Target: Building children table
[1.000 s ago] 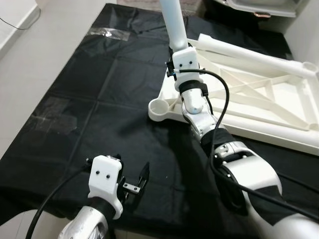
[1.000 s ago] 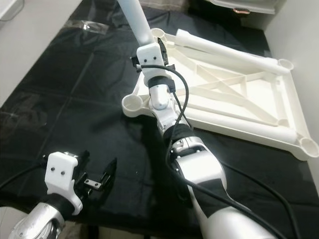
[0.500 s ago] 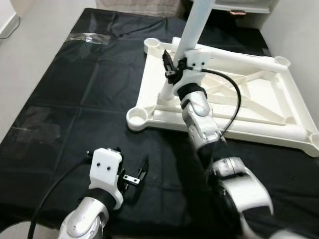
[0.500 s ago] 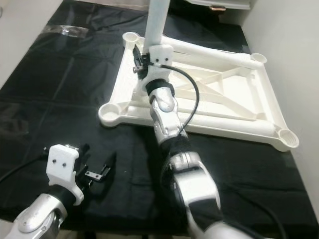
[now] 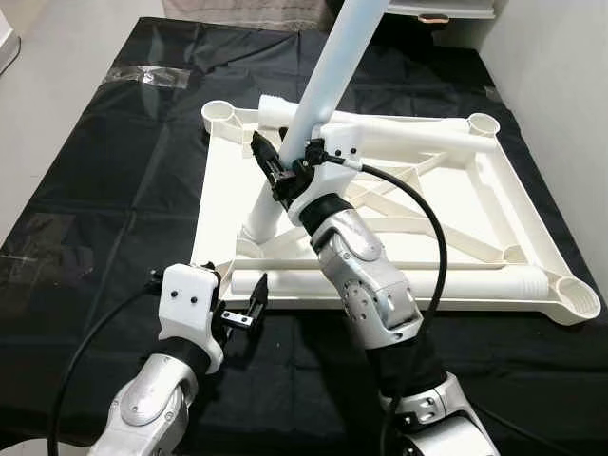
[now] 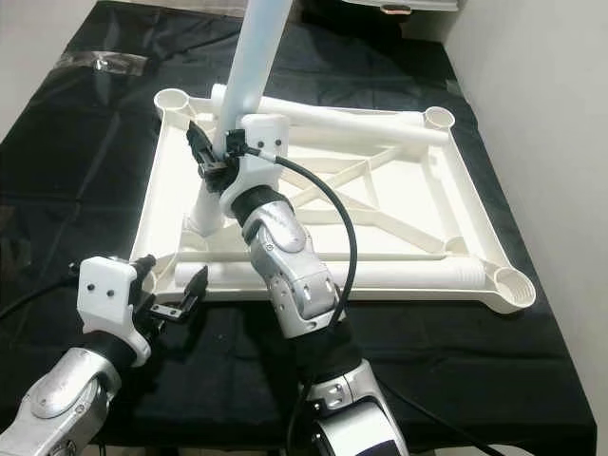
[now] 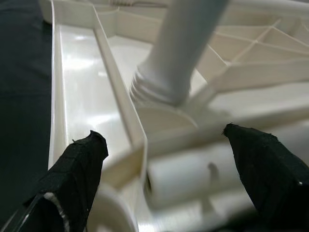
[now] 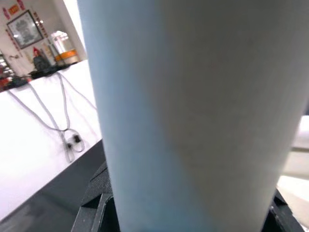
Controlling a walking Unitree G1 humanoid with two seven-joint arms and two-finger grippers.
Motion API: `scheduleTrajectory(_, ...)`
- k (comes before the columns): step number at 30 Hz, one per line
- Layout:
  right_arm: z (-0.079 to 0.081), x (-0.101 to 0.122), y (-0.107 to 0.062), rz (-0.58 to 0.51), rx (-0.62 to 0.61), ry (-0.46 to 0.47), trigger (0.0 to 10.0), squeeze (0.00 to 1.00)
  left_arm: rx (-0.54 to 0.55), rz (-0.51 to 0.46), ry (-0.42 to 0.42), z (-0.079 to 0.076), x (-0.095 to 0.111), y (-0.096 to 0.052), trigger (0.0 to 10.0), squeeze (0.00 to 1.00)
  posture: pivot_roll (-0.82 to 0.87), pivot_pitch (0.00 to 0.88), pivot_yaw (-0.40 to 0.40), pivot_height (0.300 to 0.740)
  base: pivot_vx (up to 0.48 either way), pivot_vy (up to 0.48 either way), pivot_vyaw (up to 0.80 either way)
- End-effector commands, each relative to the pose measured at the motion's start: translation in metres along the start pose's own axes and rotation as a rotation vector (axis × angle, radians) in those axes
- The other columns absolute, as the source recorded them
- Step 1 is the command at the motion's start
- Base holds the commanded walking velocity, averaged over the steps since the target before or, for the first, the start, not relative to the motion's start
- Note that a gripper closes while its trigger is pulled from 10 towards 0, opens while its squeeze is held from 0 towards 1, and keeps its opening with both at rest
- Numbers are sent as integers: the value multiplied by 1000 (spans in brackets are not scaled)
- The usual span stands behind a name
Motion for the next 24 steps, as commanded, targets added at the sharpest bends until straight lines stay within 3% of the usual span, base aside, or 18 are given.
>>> scheduleTrajectory(1,42,-28,-5,87,74,223,10000,0,6,18,-5,1,-6,-1,10000,0,86,216,-124,740,0,0,0)
scheduleTrajectory(6,49,-28,-11,109,91,285,10000,0,38,-7,26,6,-1,-3,10000,0,89,199,-128,740,0,0,0)
scheduleTrajectory(9,53,-32,-14,128,108,296,10000,0,122,-31,84,24,5,-11,10000,0,96,174,-134,740,0,0,0)
scheduleTrajectory(11,53,-33,-14,128,108,289,10000,0,136,-32,88,27,6,-12,10000,0,96,174,-134,740,0,0,0)
scheduleTrajectory(16,43,-33,-11,134,80,288,10000,0,181,-42,111,37,7,-16,10000,0,103,142,-138,740,0,0,0)
scheduleTrajectory(19,29,-19,-2,69,36,225,10000,0,177,-48,108,35,6,-12,10000,0,100,120,-132,740,0,0,0)
scheduleTrajectory(24,22,-12,1,46,16,189,10000,0,170,-54,104,33,6,-9,10000,0,101,109,-129,740,0,0,0)
Point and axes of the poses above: a point about 5 cm out from each wrist's last joint towards the gripper, its own y axis pointing out of the wrist towards the gripper, its own x axis along the axis of the wrist's last joint, z = x × y, the point moved 5 cm from there along y, pointing out of the wrist towards the gripper, and after that the axes turned 5 degrees about -y, right-handed, at the moved point
